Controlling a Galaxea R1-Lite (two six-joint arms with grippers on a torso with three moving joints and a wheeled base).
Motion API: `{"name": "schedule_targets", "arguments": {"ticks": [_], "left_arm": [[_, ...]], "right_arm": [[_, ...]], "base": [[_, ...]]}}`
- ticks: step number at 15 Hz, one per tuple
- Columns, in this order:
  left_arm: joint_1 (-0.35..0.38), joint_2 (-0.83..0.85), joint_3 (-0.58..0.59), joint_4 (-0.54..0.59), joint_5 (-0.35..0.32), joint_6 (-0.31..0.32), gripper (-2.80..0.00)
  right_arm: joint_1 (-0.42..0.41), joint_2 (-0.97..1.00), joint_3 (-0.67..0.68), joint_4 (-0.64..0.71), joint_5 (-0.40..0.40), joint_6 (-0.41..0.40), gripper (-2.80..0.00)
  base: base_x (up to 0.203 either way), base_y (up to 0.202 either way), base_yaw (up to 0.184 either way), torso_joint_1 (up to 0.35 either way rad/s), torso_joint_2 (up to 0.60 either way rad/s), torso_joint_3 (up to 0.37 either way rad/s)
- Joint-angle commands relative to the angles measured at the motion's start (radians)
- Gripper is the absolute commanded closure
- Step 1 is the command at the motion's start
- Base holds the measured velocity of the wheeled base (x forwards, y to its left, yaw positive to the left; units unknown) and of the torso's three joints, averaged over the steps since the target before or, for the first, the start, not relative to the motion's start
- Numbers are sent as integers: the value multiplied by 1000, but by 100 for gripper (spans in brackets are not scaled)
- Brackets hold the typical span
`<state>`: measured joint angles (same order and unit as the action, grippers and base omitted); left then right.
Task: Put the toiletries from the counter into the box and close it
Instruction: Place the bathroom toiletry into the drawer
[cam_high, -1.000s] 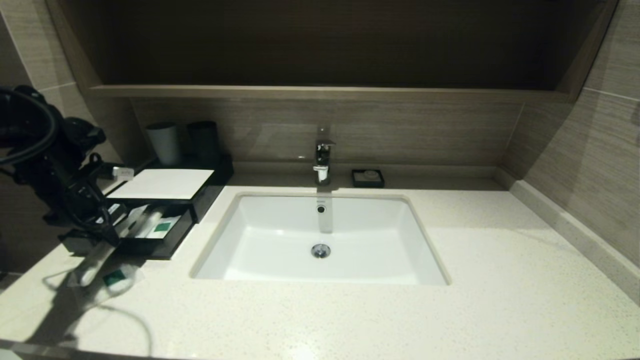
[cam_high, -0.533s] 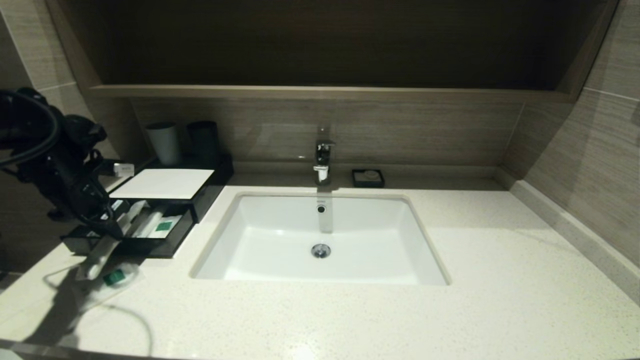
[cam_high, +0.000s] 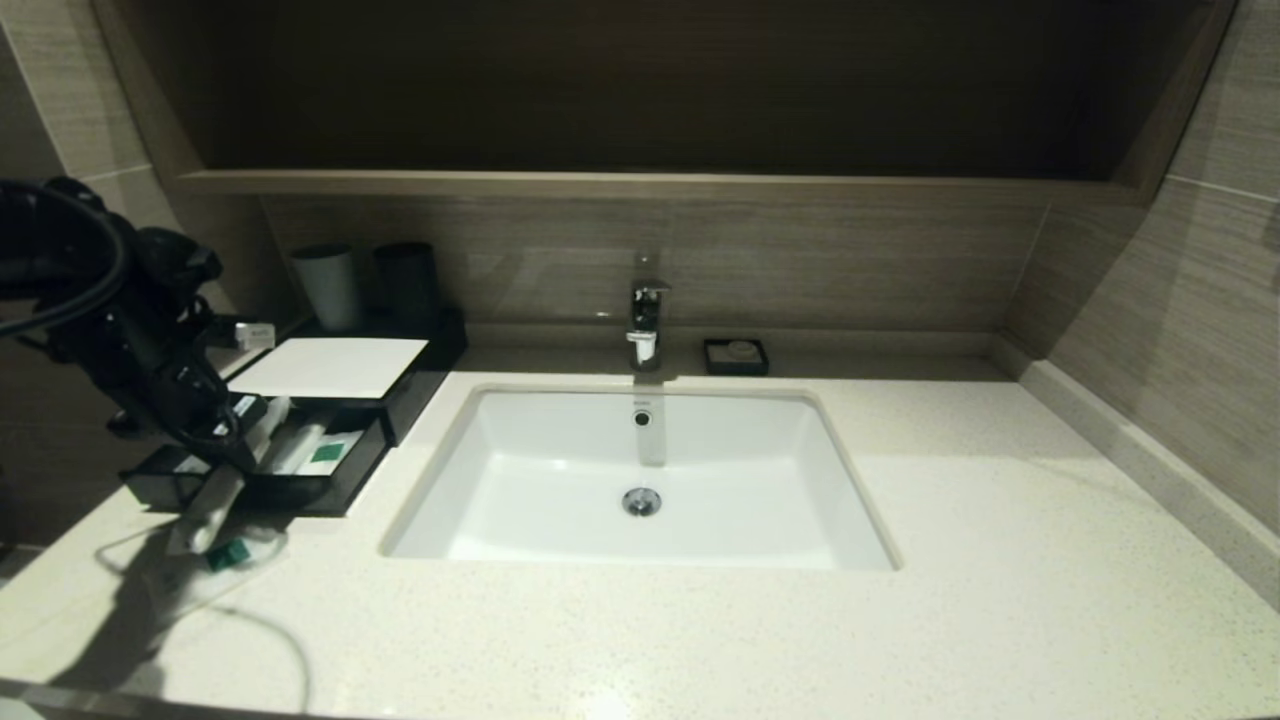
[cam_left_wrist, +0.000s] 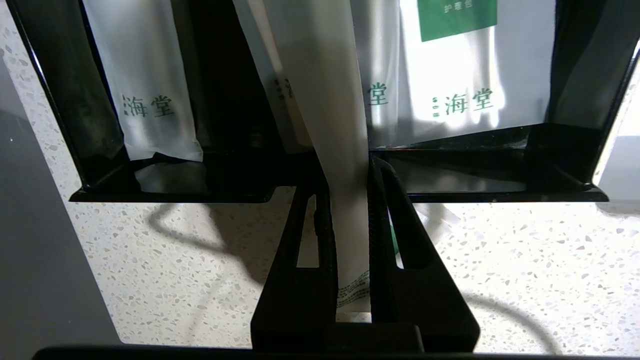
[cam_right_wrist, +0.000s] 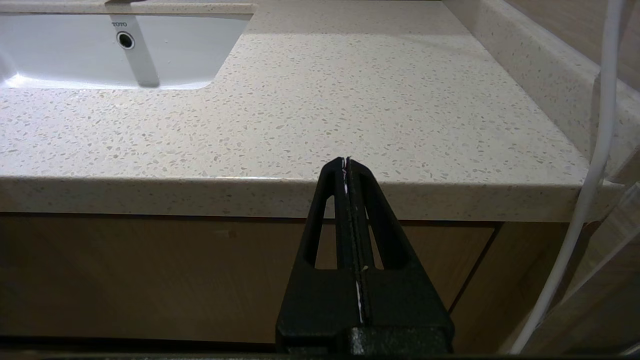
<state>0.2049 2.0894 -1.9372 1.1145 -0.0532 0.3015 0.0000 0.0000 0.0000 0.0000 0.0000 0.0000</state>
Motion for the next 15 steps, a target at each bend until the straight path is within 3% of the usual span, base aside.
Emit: {"name": "schedule_targets", "arguments": {"ticks": [1, 15], "left_arm": [[-1, -11, 0, 8, 0, 2, 0], [1, -29, 0, 88, 18, 10, 0]], "right_arm": [[0, 0, 0, 0, 0, 0, 0], [0, 0, 0, 0, 0, 0, 0]], "base": [[0, 0, 0, 0, 0, 0], [0, 0, 0, 0, 0, 0]]}}
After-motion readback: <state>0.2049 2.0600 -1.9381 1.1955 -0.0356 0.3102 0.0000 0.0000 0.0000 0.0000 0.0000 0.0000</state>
